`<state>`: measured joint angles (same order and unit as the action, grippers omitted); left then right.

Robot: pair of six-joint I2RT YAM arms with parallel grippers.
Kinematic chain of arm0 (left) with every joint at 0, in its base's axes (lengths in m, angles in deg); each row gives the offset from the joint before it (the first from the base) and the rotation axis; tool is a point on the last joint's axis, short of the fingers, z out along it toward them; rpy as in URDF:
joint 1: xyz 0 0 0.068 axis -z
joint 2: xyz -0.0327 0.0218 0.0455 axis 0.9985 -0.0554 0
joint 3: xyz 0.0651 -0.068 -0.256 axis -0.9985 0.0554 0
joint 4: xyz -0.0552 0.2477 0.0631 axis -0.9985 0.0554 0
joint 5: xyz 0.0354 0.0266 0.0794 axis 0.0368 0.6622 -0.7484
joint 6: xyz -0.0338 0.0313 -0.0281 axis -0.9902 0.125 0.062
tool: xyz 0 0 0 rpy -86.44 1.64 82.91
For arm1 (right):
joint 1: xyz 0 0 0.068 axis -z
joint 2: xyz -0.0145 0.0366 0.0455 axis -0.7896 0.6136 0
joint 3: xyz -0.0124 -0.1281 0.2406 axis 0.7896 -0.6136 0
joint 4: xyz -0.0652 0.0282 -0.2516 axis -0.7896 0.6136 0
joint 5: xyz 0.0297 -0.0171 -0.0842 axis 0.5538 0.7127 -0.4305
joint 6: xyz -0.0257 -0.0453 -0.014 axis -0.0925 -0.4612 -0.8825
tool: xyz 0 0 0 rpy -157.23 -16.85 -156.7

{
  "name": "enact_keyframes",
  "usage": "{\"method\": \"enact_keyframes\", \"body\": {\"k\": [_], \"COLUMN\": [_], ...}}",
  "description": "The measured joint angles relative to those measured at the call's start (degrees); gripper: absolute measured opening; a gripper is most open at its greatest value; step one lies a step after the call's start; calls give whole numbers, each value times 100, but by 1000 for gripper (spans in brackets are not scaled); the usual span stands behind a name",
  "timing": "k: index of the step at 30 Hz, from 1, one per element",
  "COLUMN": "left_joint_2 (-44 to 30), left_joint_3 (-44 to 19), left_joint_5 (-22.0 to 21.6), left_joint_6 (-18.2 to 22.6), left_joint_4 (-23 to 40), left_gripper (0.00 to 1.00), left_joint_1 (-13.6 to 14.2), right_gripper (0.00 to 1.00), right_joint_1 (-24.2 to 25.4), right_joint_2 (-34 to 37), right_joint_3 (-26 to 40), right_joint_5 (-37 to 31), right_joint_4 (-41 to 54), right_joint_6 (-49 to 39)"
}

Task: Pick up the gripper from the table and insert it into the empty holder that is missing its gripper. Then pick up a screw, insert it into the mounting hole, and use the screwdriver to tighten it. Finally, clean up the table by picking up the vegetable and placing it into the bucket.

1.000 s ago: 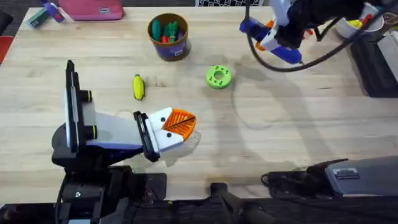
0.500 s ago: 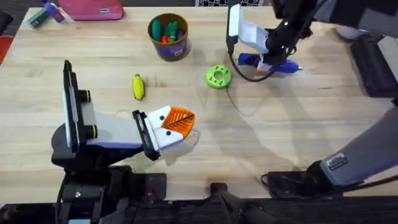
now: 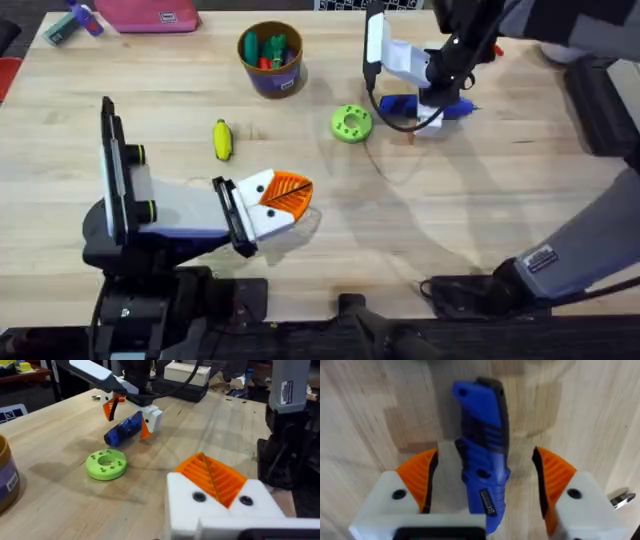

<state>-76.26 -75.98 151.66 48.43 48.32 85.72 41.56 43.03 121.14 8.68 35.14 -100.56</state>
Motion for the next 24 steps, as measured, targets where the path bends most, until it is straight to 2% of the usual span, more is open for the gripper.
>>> {"method": "enact_keyframes", "body": {"k": [5,9,15,16,20,24], "left_joint_2": [0,0,0,0,0,0], "left_joint_3": [0,0,0,0,0,0], "left_joint_5": [-2,-2,-22,-24,-24,-139], "left_joint_6": [0,4,9,-1,1,2], "left_joint_4": [0,0,-2,-2,-2,-43], "left_gripper": [19,37,931,973,985,985], "left_joint_1": [0,0,0,0,0,0], "right_gripper": [992,992,993,993,994,994], "right_joint_1": [-2,-2,-50,-71,-201,-421], "right_joint_2": [-153,-640,-1406,-1534,-1996,-2423], "right_joint_3": [0,147,831,914,1008,1008], "right_joint_5": [2,2,7,7,9,7], "right_joint_4": [4,0,-94,-103,178,712], "right_joint_6": [508,1593,4435,4957,6521,7428]}}
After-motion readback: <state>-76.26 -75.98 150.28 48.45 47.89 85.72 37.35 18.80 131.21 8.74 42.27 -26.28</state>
